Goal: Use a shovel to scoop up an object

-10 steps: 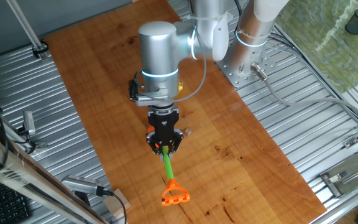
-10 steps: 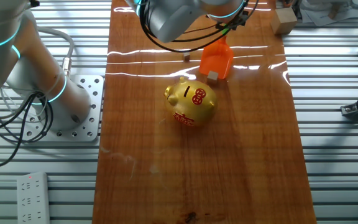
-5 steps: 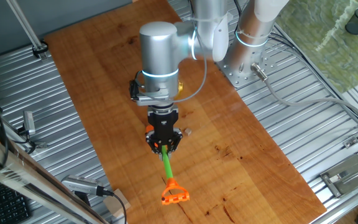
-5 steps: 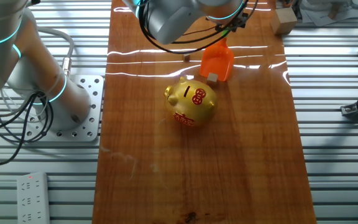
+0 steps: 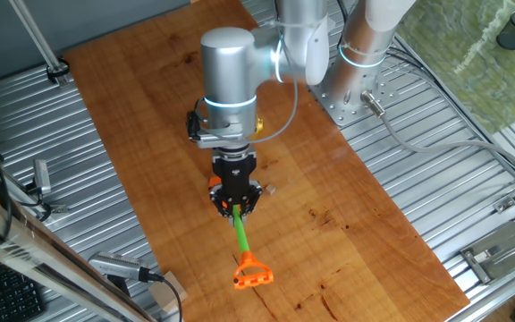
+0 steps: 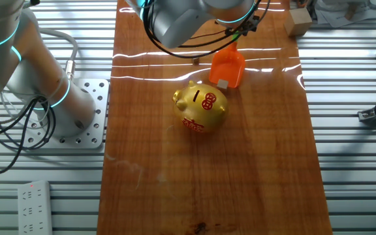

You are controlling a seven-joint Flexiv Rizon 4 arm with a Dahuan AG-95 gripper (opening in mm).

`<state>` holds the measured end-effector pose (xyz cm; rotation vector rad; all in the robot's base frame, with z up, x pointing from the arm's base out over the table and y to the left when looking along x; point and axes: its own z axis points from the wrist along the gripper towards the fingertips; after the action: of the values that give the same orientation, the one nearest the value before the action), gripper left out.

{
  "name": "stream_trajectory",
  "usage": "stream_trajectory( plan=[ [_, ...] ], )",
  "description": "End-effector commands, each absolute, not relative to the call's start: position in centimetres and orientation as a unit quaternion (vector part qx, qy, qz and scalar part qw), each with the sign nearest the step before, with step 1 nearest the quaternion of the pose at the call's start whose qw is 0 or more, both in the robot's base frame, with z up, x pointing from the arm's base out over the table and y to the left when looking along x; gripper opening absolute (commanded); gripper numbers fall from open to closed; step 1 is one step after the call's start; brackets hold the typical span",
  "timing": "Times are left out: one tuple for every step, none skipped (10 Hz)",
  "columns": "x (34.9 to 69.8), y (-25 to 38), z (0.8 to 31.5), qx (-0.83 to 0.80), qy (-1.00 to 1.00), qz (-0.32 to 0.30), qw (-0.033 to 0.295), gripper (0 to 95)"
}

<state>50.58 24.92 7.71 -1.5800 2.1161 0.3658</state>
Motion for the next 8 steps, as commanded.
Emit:
stream_trajectory(
  plan=[
    [50.4, 24.7, 7.7, -0.578, 0.771, 0.133, 0.234, 0.0],
    [50.3, 24.6, 7.6, -0.578, 0.770, 0.134, 0.234, 0.0],
    [50.3, 24.5, 7.5, -0.579, 0.769, 0.133, 0.235, 0.0],
    [50.2, 24.3, 7.5, -0.581, 0.768, 0.133, 0.235, 0.0],
    [50.1, 24.1, 7.5, -0.582, 0.767, 0.133, 0.235, 0.0],
    [50.0, 24.0, 7.5, -0.583, 0.767, 0.133, 0.235, 0.0],
    [49.9, 23.8, 7.5, -0.583, 0.766, 0.133, 0.235, 0.0],
    [49.8, 23.6, 7.5, -0.584, 0.765, 0.133, 0.234, 0.0]
  ],
)
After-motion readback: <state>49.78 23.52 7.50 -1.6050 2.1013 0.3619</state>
